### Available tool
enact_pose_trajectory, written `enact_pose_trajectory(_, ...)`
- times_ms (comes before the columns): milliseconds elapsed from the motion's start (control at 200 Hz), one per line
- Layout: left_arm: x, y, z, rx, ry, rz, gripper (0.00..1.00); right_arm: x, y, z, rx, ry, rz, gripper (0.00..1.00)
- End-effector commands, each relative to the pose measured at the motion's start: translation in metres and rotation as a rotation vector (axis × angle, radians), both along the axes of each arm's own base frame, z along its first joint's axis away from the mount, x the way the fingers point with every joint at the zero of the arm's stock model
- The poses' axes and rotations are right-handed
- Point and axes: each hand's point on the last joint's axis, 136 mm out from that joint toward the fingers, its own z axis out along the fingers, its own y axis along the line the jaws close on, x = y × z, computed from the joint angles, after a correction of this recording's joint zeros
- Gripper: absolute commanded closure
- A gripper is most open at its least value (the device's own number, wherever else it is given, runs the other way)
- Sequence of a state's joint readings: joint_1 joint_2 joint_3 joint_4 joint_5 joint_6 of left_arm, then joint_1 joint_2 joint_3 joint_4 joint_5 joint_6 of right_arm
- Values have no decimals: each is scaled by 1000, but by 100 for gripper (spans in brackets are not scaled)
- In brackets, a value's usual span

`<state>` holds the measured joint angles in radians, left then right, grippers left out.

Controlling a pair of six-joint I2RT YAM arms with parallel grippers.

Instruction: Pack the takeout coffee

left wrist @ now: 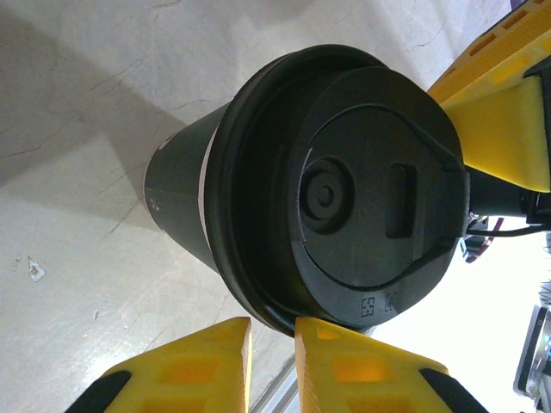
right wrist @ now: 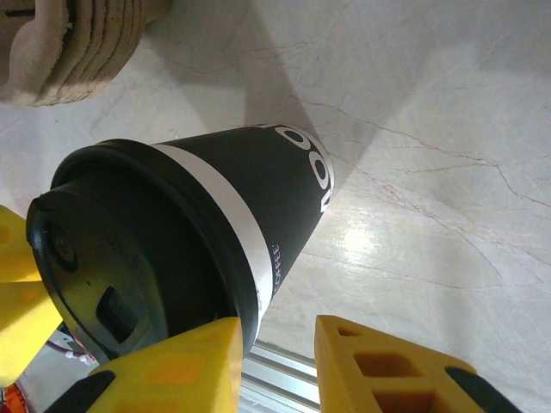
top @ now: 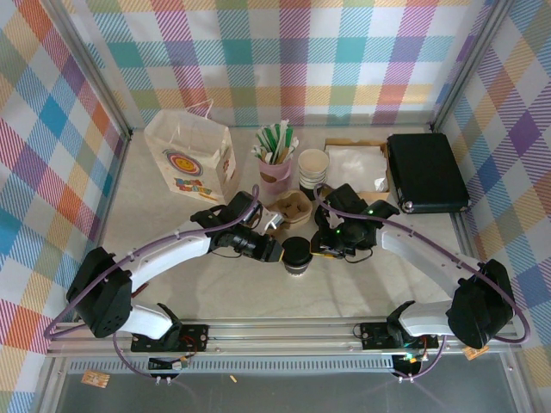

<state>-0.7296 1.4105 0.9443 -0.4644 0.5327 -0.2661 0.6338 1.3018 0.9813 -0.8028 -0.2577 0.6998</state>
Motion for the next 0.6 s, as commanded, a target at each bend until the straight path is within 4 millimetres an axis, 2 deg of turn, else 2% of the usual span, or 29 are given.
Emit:
enact_pose_trajectory(0, 1, 2, -3, 0, 9, -12, 79, -2, 5, -5, 25, 35, 0, 70)
enact_pose_trajectory(220, 1, 3, -5, 16, 14, -13, 79, -5, 5, -12, 19, 62, 1, 71)
enact_pose_trajectory(595, 2, 2, -8, 32, 24, -14, 79, -16, -7, -32, -26, 124, -24, 71)
